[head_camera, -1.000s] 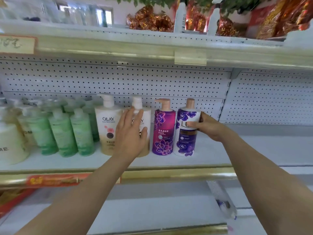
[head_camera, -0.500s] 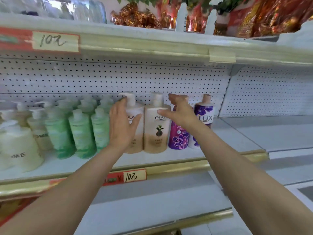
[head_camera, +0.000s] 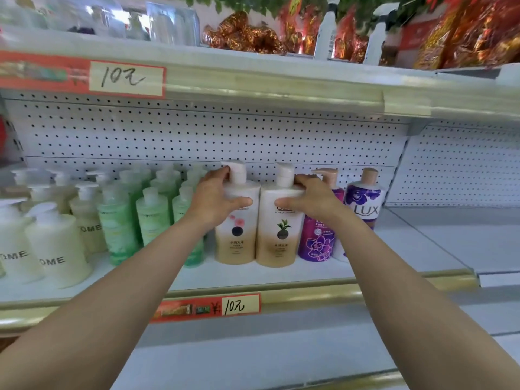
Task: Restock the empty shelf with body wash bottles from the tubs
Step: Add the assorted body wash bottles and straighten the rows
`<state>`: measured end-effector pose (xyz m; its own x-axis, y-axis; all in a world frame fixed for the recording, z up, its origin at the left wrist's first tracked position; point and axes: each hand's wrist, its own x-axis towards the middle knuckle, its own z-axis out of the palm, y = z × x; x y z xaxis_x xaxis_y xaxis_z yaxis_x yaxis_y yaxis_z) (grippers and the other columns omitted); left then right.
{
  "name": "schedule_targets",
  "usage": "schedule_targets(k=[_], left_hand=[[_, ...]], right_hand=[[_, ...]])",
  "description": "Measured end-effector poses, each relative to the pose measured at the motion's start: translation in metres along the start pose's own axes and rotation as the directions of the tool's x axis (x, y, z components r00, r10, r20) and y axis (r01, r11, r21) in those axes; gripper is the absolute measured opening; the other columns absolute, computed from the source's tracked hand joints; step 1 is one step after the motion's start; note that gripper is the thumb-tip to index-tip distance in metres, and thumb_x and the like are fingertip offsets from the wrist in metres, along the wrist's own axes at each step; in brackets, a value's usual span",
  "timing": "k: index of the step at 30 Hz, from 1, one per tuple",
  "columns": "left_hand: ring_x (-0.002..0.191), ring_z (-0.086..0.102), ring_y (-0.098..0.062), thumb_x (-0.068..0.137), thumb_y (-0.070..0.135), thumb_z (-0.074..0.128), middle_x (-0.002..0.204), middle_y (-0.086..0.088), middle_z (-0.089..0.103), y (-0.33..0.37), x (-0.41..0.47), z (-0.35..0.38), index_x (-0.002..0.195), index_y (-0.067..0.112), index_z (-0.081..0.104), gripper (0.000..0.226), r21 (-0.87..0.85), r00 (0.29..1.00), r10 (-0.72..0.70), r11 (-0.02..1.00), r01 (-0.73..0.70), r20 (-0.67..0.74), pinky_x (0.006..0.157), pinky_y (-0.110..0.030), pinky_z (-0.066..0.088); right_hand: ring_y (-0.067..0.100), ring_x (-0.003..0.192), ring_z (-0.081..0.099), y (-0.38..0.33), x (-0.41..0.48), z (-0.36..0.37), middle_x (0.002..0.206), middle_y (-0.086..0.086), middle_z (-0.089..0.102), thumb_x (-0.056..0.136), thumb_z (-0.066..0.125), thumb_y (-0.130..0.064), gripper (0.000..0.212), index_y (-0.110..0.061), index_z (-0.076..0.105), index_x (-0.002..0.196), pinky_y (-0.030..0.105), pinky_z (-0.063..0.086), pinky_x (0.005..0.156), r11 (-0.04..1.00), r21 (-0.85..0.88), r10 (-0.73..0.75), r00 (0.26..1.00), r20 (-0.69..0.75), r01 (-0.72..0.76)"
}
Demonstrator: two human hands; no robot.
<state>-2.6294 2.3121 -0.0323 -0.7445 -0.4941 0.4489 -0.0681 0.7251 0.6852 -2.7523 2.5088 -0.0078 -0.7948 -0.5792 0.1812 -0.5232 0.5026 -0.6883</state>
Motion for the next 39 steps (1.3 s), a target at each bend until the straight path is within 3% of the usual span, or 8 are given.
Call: schedule_targets(k=[4,9,13,19,23,26,29,39], left_hand=[[0.12,0.052,-0.018,0.07,0.031,0.087,0.13,0.002,0.057,-0.001,0.011,-0.006,0.134,0.016,0.049,0.077,-0.084,0.995,-0.056,0.994,0.063,0.083,0.102,-0.033,0.043],[0.116,0.055,-0.018,0.068,0.032,0.087,0.127,0.004,0.057,-0.009,0.015,0.0,0.132,0.021,0.049,0.075,-0.16,0.988,-0.095,0.98,0.115,0.125,0.103,-0.04,0.046],[0.115,0.055,-0.022,0.071,0.03,0.086,0.127,-0.004,0.057,-0.011,0.017,0.006,0.133,0.018,0.052,0.071,-0.115,0.992,-0.074,0.99,0.087,0.106,0.101,-0.04,0.046],[0.116,0.056,-0.021,0.068,0.026,0.088,0.126,-0.002,0.057,-0.017,0.025,0.013,0.131,0.021,0.057,0.07,-0.227,0.991,-0.121,0.965,0.133,0.064,0.103,-0.041,0.047],[0.112,0.058,-0.023,0.068,0.022,0.088,0.124,-0.004,0.059,-0.018,0.037,0.019,0.127,0.021,0.059,0.066,-0.216,0.988,-0.147,0.965,0.152,0.037,0.099,-0.042,0.05],[0.115,0.056,-0.023,0.071,0.024,0.086,0.127,-0.004,0.057,-0.018,0.048,0.022,0.132,0.016,0.056,0.068,-0.166,0.987,-0.159,0.973,0.162,0.03,0.099,-0.036,0.048],[0.114,0.054,-0.023,0.074,0.026,0.084,0.128,-0.004,0.053,-0.019,0.06,0.024,0.135,0.013,0.052,0.07,-0.124,0.986,-0.164,0.978,0.166,0.028,0.084,-0.027,0.043],[0.11,0.058,-0.027,0.077,0.019,0.081,0.128,-0.006,0.059,-0.021,0.085,0.028,0.134,0.012,0.051,0.064,-0.124,0.969,-0.241,0.961,0.246,0.054,0.083,-0.033,0.047]], right_hand=[[0.016,0.111,0.061,0.001,0.01,-0.008,0.121,-0.004,0.063,0.065,0.089,-0.043,0.08,-0.021,0.054,0.133,0.035,0.051,0.098,0.998,-0.051,0.027,0.997,0.074,-0.024],[0.018,0.123,0.054,-0.007,0.016,-0.016,0.138,-0.004,0.056,0.063,0.089,-0.05,0.095,-0.022,0.047,0.145,0.032,0.046,0.1,0.987,-0.152,0.073,0.989,0.128,-0.053],[0.017,0.119,0.053,-0.008,0.013,-0.017,0.139,-0.004,0.054,0.068,0.088,-0.046,0.093,-0.023,0.045,0.147,0.028,0.043,0.094,0.991,-0.124,0.077,0.988,0.132,-0.06],[0.013,0.107,0.054,-0.003,0.012,-0.017,0.125,-0.008,0.058,0.072,0.087,-0.04,0.079,-0.026,0.05,0.141,0.025,0.04,0.086,0.998,-0.048,0.057,0.989,0.136,-0.051],[0.011,0.106,0.051,0.0,0.015,-0.017,0.122,-0.009,0.057,0.072,0.087,-0.039,0.077,-0.027,0.051,0.14,0.023,0.038,0.087,0.999,-0.034,0.04,0.99,0.136,-0.036],[0.012,0.108,0.052,0.0,0.017,-0.017,0.131,-0.008,0.058,0.071,0.087,-0.041,0.081,-0.026,0.049,0.142,0.024,0.038,0.088,0.999,-0.048,0.033,0.989,0.145,-0.026],[0.012,0.108,0.051,-0.001,0.017,-0.018,0.131,-0.007,0.057,0.073,0.086,-0.041,0.082,-0.025,0.046,0.144,0.024,0.038,0.088,0.998,-0.062,0.031,0.987,0.157,-0.021],[0.017,0.118,0.055,0.002,0.019,-0.017,0.134,-0.007,0.057,0.07,0.085,-0.048,0.087,-0.028,0.045,0.145,0.033,0.045,0.1,0.996,-0.086,0.031,0.987,0.16,-0.017]])
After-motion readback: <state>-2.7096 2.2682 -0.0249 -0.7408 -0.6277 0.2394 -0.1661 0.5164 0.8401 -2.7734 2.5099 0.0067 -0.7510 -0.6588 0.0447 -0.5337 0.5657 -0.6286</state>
